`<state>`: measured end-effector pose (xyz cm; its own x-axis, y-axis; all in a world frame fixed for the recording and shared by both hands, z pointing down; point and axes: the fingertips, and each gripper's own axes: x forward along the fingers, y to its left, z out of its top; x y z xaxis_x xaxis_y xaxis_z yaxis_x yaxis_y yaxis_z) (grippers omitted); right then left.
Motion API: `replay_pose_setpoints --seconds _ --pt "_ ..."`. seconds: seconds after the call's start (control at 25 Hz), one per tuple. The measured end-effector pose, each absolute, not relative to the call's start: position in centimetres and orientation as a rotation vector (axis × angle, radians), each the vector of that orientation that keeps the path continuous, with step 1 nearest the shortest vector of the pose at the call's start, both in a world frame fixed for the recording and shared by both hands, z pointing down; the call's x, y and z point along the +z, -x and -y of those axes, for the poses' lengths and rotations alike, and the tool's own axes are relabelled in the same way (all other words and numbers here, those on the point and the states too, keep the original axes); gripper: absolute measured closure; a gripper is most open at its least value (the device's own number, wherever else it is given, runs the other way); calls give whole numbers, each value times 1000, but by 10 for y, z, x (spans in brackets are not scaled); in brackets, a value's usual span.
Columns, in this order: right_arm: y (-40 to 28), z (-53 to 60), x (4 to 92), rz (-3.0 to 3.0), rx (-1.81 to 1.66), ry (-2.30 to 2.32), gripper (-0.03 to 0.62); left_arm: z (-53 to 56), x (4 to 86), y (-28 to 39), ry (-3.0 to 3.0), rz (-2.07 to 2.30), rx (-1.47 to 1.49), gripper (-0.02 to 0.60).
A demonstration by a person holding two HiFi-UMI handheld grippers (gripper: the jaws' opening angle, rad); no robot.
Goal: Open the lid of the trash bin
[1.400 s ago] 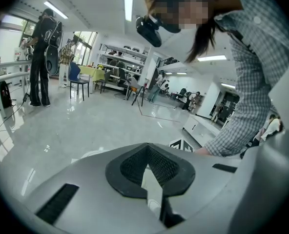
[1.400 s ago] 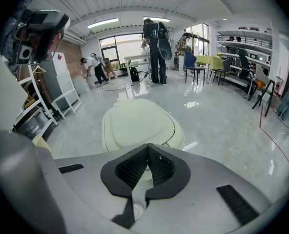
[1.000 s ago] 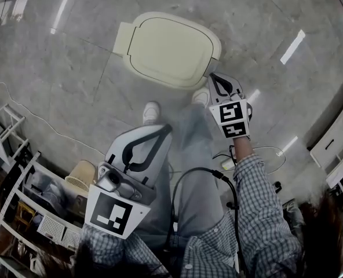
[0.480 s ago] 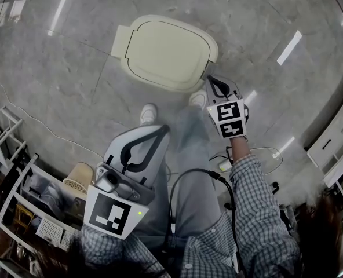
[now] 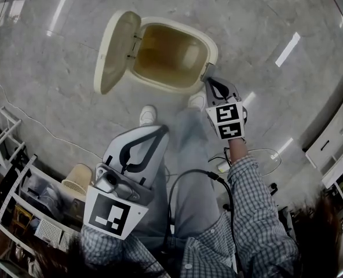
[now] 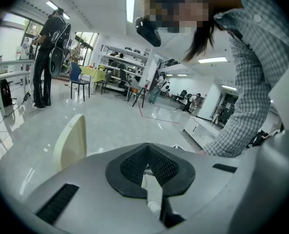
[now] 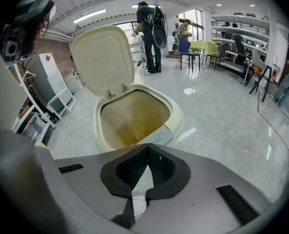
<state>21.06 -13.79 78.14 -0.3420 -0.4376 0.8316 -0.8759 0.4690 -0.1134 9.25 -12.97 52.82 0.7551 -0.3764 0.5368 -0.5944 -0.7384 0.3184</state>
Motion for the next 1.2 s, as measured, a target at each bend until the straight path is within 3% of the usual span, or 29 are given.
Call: replay_pose_setpoints --seconds 0.6,1.2 --pt "-209 150 758 1978 707 -1134 576 135 512 -81 -2501 764 604 577" --pt "-204 169 620 2084 589 -1299 576 146 431 -62 -2623 800 552 577"
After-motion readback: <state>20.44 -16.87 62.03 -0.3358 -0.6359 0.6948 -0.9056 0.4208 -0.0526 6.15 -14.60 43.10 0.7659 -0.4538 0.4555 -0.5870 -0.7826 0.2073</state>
